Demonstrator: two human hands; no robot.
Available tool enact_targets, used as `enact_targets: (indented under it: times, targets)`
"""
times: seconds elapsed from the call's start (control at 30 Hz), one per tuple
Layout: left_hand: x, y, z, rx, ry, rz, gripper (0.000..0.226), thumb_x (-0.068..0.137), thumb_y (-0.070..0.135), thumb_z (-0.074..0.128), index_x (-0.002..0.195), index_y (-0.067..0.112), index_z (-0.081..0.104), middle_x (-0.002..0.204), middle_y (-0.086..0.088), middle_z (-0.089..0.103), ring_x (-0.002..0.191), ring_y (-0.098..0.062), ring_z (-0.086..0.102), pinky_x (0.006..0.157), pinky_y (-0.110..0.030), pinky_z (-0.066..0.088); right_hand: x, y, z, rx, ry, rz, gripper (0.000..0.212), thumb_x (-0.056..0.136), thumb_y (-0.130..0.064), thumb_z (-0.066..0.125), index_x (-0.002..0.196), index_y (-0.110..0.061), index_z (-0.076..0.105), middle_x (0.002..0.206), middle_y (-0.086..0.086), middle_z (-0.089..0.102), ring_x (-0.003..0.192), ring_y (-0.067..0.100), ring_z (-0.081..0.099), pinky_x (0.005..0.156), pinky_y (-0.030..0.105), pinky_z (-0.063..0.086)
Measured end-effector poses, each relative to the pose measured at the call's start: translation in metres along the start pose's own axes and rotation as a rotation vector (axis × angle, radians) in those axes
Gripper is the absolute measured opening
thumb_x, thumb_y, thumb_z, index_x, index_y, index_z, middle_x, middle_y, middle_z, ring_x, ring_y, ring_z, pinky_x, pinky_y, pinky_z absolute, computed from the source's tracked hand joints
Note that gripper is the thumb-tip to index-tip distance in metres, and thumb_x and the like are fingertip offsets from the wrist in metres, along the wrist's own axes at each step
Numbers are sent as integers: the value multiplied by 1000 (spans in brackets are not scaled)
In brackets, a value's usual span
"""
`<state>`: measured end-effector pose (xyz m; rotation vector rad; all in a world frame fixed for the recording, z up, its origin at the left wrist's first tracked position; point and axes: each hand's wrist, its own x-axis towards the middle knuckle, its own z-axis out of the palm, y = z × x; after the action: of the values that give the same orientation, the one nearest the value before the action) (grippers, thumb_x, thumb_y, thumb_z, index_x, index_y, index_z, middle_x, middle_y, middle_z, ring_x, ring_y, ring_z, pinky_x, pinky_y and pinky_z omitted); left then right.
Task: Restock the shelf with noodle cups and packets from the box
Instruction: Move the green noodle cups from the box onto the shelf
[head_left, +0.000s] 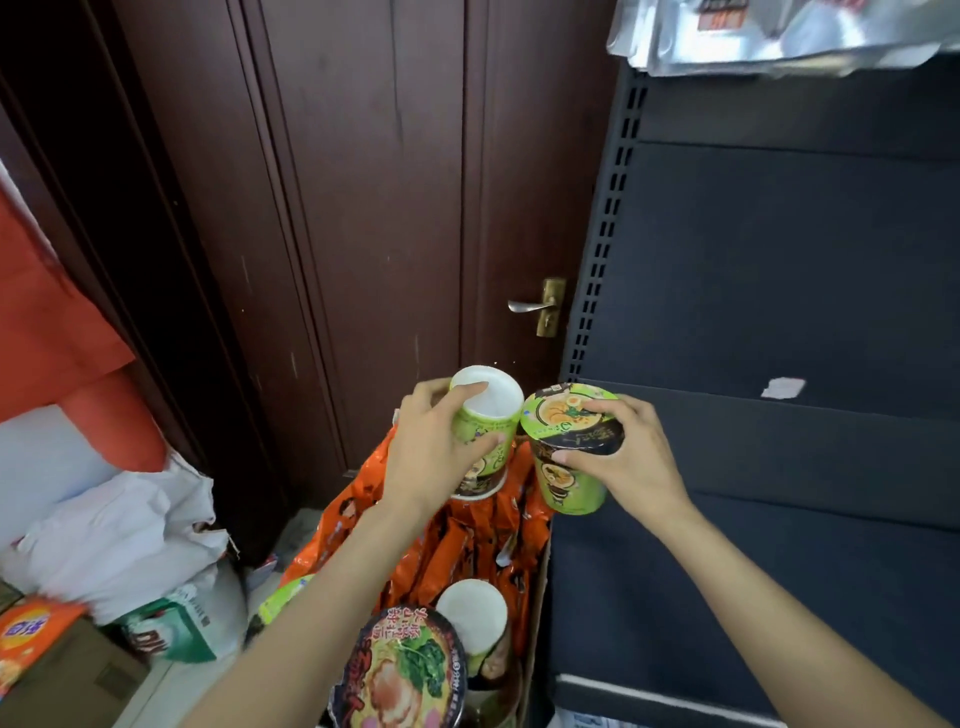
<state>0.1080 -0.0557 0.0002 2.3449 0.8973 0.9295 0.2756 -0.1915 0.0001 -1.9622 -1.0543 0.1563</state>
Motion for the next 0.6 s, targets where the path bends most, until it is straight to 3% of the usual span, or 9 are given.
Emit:
enact_targets:
  times: [0.17, 0.5, 0.6]
  targets:
    - [-15, 51, 31, -32, -61, 67, 55, 73, 38, 77, 124, 30, 58, 130, -1, 45, 118, -17, 39, 95, -17, 27, -25, 31, -50, -18, 83, 53, 64, 60, -31, 87, 117, -27, 57, 129, -4, 38, 124, 12, 39, 98, 20, 32]
    - [-61, 216, 146, -82, -96, 73, 55, 71, 36, 78, 122, 32, 59, 129, 1, 48, 119, -21, 42, 102, -39, 36, -107, 130, -205, 10, 223, 137, 58, 59, -29, 87, 106, -35, 54, 123, -7, 37, 122, 13, 42, 101, 25, 37]
    - [-81, 272, 184, -195, -131, 60, 53, 73, 33, 77, 122, 32, 58, 129, 5, 45, 121, -16, 37, 102, -25, 30, -131, 166, -260, -4, 247, 168, 60, 59, -30, 88, 111, -31, 56, 123, -7, 36, 121, 12, 42, 98, 20, 36]
